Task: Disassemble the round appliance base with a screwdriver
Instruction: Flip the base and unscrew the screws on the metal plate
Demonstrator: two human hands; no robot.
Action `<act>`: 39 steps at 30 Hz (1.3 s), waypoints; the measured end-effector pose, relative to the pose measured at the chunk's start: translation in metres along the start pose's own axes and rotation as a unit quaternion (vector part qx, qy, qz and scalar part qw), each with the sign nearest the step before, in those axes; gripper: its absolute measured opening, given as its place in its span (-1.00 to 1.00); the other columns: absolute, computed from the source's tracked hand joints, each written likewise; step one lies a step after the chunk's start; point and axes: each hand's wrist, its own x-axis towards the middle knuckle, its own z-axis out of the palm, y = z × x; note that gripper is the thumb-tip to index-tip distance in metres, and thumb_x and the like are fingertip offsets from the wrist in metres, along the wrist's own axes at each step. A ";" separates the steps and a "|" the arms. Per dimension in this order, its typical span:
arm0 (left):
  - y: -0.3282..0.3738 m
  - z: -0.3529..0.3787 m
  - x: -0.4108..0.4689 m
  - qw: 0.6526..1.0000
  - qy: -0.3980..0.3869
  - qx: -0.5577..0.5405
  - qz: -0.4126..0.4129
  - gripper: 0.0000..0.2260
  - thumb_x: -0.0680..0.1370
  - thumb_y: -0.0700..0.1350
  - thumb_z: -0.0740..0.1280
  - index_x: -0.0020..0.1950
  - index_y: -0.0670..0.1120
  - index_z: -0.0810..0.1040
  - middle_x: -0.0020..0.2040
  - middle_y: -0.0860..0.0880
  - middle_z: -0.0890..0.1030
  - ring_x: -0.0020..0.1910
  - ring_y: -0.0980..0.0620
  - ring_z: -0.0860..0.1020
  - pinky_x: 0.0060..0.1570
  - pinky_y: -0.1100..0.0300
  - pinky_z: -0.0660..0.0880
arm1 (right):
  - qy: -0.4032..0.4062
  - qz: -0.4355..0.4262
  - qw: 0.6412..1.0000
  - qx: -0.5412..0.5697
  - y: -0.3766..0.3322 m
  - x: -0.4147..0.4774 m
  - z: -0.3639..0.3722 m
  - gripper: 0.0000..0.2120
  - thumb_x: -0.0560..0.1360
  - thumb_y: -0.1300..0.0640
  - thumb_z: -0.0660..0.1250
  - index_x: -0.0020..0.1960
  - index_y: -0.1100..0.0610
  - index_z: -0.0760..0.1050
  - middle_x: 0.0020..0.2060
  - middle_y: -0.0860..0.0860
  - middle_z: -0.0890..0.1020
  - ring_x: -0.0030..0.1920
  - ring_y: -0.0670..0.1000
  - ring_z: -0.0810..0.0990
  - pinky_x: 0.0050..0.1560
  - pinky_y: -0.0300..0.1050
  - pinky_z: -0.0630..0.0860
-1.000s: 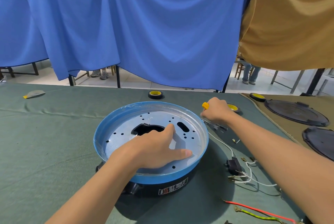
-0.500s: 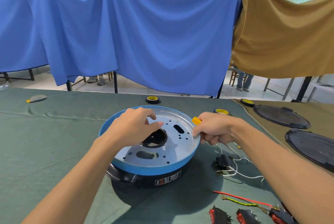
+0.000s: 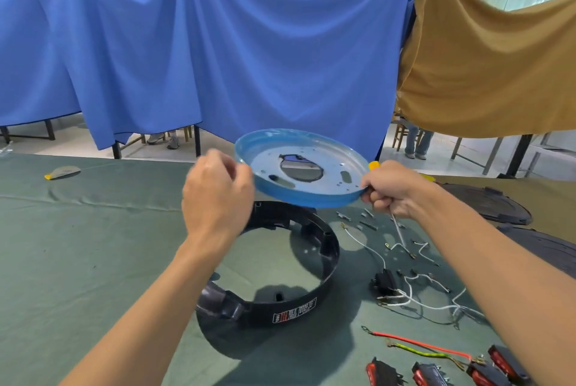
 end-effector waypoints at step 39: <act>-0.063 0.013 0.002 0.906 -0.388 0.170 -0.015 -0.60 0.58 0.11 0.29 -0.37 -0.10 0.44 -0.44 0.01 0.44 -0.34 -0.02 0.43 -0.27 0.13 0.38 | 0.044 0.041 0.997 -0.038 0.001 0.026 0.049 -0.75 0.54 0.37 -0.02 0.07 0.25 0.39 -0.33 0.19 0.53 -0.60 -0.10 0.26 -0.63 -0.33 0.12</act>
